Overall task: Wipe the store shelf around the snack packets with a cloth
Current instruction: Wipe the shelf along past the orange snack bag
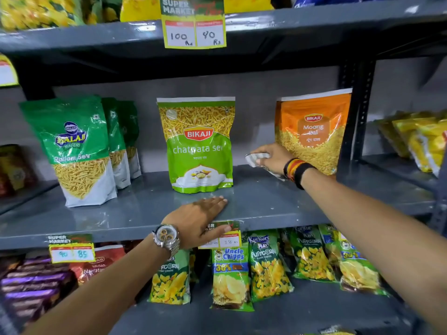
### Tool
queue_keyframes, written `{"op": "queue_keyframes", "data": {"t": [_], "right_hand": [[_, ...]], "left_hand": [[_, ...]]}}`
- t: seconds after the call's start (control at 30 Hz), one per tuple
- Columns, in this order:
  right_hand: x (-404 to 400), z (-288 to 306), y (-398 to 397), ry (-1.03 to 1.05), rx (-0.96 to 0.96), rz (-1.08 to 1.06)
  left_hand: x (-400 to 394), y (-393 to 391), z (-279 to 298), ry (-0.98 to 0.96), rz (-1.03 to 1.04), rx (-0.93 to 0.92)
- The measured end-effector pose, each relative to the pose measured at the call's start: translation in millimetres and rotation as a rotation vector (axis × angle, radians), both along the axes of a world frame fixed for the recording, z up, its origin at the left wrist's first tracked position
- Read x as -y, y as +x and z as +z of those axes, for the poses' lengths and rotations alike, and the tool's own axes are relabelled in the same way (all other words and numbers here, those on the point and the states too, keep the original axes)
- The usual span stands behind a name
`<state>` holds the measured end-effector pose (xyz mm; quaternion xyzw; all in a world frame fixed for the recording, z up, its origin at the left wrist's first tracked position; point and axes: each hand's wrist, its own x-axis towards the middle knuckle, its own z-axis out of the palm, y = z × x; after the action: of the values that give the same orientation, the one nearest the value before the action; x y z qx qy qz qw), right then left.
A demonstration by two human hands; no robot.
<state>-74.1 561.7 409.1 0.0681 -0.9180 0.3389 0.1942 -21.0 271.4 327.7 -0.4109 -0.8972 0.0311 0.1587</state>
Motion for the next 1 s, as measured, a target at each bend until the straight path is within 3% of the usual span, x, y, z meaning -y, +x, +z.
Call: {"op": "queue_keyframes", "data": {"t": [0.17,0.37,0.53,0.67,1.0], "right_hand": [[6,-4,-70,0.090,0.028,-0.106],[-1,-12,-135,0.143,0.061,-0.062],[-9,-28,-160,0.181,0.241,0.011],[-8,-25,-148,0.237,0.311,0.129],[-20,-18,-31,0.245,0.403,0.419]], "left_hand": [[1,2,-4,0.011,0.008,-0.025],[3,-3,-8,0.034,-0.020,-0.142],[4,-9,-12,0.032,-0.027,-0.139],[4,-6,-11,0.031,-0.029,-0.126],[3,-3,-8,0.039,-0.041,-0.084]]}}
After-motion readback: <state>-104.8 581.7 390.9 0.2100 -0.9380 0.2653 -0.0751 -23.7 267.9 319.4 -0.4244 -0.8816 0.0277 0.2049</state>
